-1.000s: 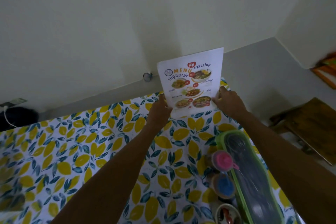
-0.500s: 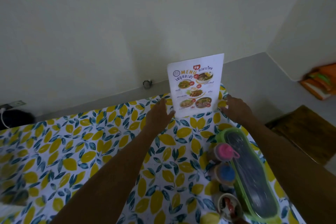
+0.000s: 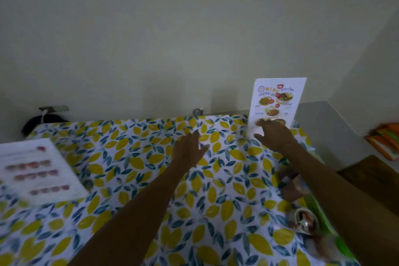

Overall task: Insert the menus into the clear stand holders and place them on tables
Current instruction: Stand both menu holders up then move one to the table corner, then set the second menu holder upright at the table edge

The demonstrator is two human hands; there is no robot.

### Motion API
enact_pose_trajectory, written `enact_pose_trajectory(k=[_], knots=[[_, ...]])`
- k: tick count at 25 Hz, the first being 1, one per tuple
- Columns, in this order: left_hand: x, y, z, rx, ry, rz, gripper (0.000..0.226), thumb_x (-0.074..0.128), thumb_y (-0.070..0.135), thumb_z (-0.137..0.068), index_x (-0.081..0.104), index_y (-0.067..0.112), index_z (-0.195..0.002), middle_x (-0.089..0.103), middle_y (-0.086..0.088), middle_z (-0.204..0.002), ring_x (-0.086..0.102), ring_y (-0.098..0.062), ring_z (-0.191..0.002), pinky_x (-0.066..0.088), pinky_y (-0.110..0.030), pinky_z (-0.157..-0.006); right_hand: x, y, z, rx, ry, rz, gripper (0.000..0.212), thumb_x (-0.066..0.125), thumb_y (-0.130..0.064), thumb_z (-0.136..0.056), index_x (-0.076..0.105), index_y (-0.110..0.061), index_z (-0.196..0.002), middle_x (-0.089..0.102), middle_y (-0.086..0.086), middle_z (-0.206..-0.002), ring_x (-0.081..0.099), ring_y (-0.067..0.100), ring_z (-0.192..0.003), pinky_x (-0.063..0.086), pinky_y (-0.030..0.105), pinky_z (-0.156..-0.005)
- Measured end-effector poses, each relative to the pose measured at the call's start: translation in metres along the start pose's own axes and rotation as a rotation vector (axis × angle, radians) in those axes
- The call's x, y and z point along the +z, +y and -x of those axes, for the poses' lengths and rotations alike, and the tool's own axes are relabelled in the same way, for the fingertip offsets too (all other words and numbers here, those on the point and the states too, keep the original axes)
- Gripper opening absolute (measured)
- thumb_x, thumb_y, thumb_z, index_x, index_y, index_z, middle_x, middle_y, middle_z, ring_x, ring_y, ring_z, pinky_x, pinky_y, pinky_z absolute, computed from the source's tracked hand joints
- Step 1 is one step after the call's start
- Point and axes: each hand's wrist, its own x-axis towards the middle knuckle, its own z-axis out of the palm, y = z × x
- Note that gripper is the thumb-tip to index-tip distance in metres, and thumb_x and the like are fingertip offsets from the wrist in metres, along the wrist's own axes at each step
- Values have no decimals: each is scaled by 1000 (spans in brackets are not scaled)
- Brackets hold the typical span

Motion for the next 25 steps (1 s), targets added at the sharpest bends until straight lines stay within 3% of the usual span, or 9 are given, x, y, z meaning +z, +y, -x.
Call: enact_pose_trajectory(k=[4,10,17,21,25], knots=[[-31,-102,91,-78,13,-13,64,45,62,-90,45,14,-132,58,-13,-125,57,-32,-114,50,-45,-90,19,-127,33,-93,-71,27,60,55,-52,-91,47,-15,-137,60,17,-125,58,38,-116,52,46,-91],[-74,-248,226,-338,34,8,68,46,62,-89,42,16,-139,53,-13,-136,52,-32,-124,45,-46,-100,54,-318,76,-304,-141,45,65,51,-57,-91,43,-15,-141,57,16,-131,57,36,-117,53,46,-91],[-106,-362,318,-541,76,-24,61,46,64,-88,48,16,-126,60,-11,-117,61,-31,-104,53,-44,-81,98,-471,97,-492,-224,23,70,51,-59,-90,42,-14,-143,56,14,-135,55,36,-121,53,45,-93],[-110,-413,332,-596,69,9,61,48,64,-87,48,18,-126,59,-9,-122,59,-30,-109,52,-46,-85,131,-523,88,-479,-262,-18,72,51,-59,-90,41,-9,-141,54,16,-136,55,35,-121,52,46,-93],[-110,-482,307,-616,60,11,63,49,62,-88,47,16,-130,59,-11,-124,60,-32,-108,53,-45,-84,167,-568,64,-303,-278,-162,86,58,-57,-88,27,-4,-148,49,20,-142,50,38,-128,48,49,-96]])
